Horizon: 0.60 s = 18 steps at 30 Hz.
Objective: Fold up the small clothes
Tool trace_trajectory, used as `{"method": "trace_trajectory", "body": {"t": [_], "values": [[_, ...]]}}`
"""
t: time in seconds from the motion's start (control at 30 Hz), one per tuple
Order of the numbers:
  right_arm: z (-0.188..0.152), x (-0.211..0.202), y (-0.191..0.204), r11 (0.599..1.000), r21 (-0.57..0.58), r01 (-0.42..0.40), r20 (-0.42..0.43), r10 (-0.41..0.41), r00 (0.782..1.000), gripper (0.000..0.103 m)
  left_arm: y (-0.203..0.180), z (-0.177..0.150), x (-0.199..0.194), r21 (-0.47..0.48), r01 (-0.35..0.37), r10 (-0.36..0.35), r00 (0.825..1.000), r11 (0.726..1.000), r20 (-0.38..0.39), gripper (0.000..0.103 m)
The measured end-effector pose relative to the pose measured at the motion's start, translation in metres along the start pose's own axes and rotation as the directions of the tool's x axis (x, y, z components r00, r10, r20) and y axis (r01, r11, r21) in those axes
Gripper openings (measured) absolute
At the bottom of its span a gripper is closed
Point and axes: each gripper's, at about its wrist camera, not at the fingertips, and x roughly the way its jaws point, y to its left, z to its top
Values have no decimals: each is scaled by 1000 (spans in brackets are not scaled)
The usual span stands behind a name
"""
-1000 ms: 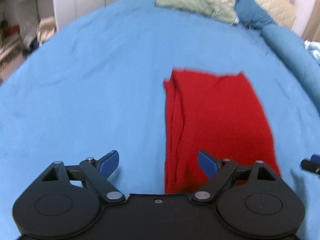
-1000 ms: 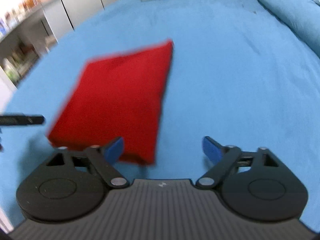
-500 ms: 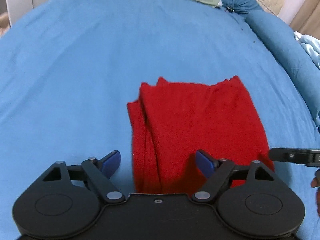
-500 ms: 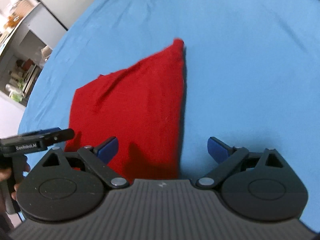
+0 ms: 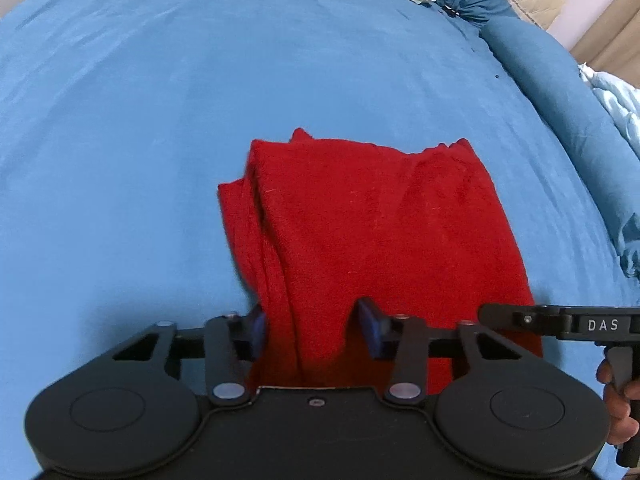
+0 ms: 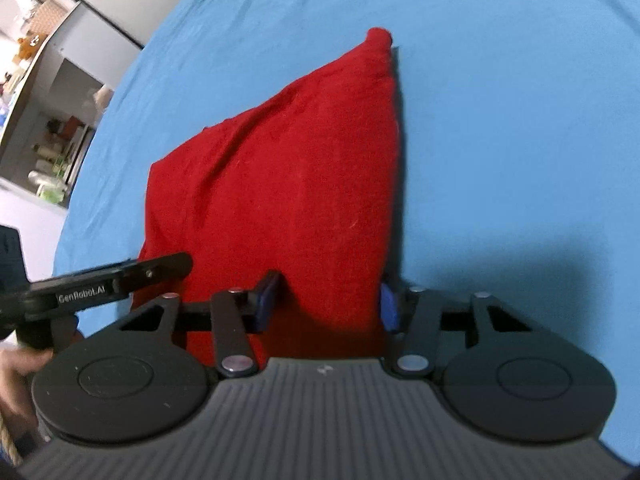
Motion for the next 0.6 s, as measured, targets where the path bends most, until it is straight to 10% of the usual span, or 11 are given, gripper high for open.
{"method": "trace_trajectory", "body": {"t": [0.27, 0.6], "values": [[-7, -23, 17, 999, -43, -7, 77, 10, 997, 39, -36, -3, -21, 70, -94, 89, 994, 993, 62, 23], [-43, -132, -5, 994, 2, -111, 138, 110, 984, 38, -113, -44, -89, 84, -34, 27, 996, 996, 83, 23]]}}
